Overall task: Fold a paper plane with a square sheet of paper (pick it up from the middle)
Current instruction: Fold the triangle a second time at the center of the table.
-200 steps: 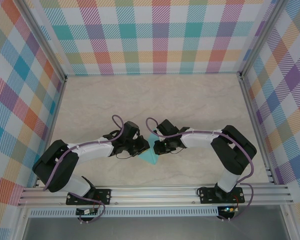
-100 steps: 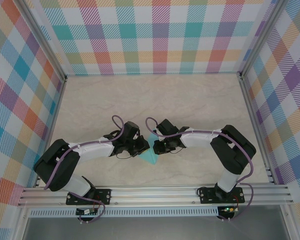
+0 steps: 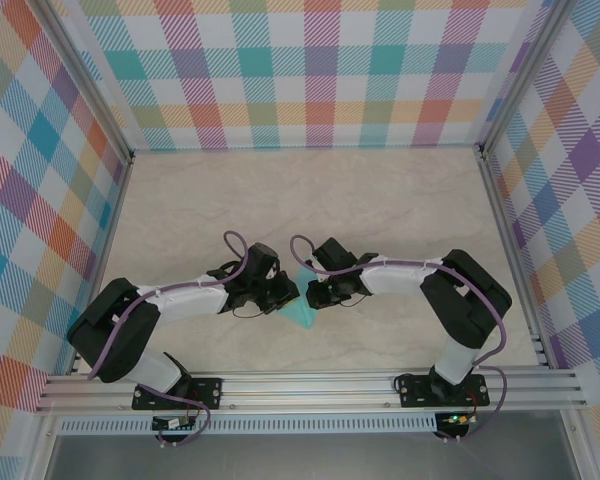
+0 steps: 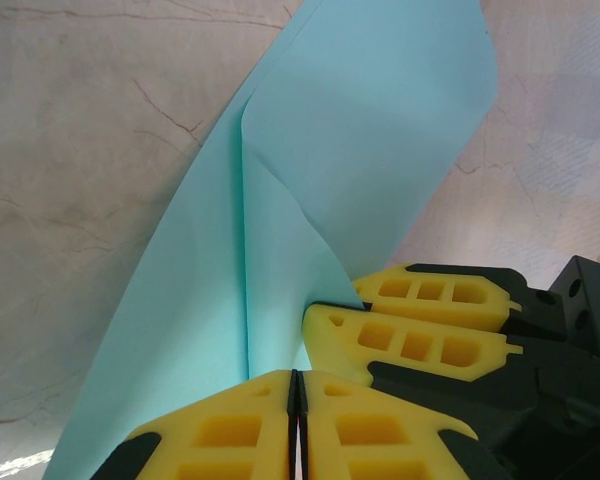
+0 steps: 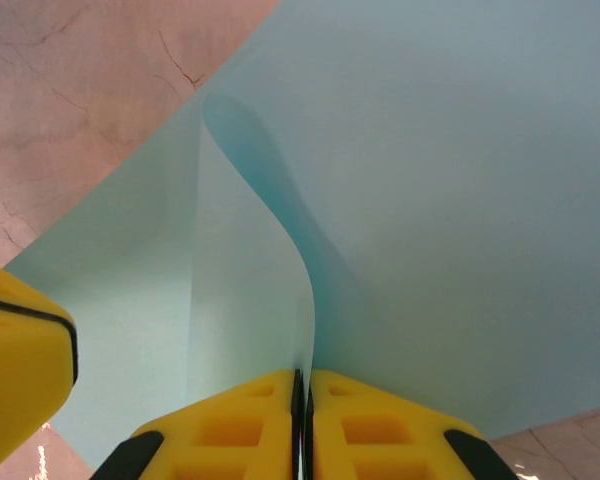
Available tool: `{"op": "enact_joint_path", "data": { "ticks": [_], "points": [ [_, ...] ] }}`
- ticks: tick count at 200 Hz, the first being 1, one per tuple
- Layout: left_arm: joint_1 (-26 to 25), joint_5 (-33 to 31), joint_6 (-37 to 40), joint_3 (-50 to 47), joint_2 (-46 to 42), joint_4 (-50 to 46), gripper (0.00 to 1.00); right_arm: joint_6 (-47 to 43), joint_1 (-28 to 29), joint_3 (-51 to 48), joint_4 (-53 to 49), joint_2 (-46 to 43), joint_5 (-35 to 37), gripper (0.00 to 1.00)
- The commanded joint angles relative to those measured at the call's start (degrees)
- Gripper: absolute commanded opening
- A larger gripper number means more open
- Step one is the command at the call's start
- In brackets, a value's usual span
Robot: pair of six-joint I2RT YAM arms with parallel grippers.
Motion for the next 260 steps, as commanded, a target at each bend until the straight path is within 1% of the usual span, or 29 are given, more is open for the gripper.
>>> {"op": "enact_joint_path", "data": {
  "ticks": [1, 35, 68, 107, 170, 199, 230, 249, 260],
  "points": [
    [0.72, -0.30, -1.56, -0.83, 0.56, 2.86, 0.11, -1.49, -0.47, 1.07, -0.33, 1.15, -0.40, 0.12],
    [1.39, 1.20, -2.72, -0.93, 2.05, 6.79, 0.07, -1.30, -0.47, 0.77, -0.06, 1.32, -0.40, 0.12],
    [1.84, 2.57, -3.64, -0.67, 4.46, 9.38, 0.07, -1.13, -0.47, 0.77, 0.22, 1.54, -0.57, 0.11],
    [1.84, 1.33, -3.43, -0.43, 5.77, 8.74, 0.07, -1.03, -0.48, 0.76, 0.47, 1.75, -0.75, 0.11],
    [1.93, 1.76, -3.29, -0.32, 9.02, 10.69, 0.08, -0.94, -0.47, 0.77, 0.34, 2.16, -0.84, 0.11],
    [1.93, 0.47, -2.94, -1.51, 9.83, 9.82, 0.08, -0.54, -0.49, 0.85, 0.22, 1.82, -0.84, 0.12],
    [1.90, -0.73, -2.42, -3.12, 10.33, 9.29, 0.07, 0.22, -0.47, 1.10, 0.15, 1.47, -1.28, 0.14],
    [1.86, -1.29, -2.25, -3.85, 10.84, 9.31, 0.07, 1.04, -0.47, 1.25, -0.17, 1.31, -1.36, 0.18],
    [1.87, -0.90, -2.18, -4.18, 11.18, 9.73, 0.07, 1.67, -0.47, 1.51, -0.69, 0.98, -1.36, 0.22]
  ]
}}
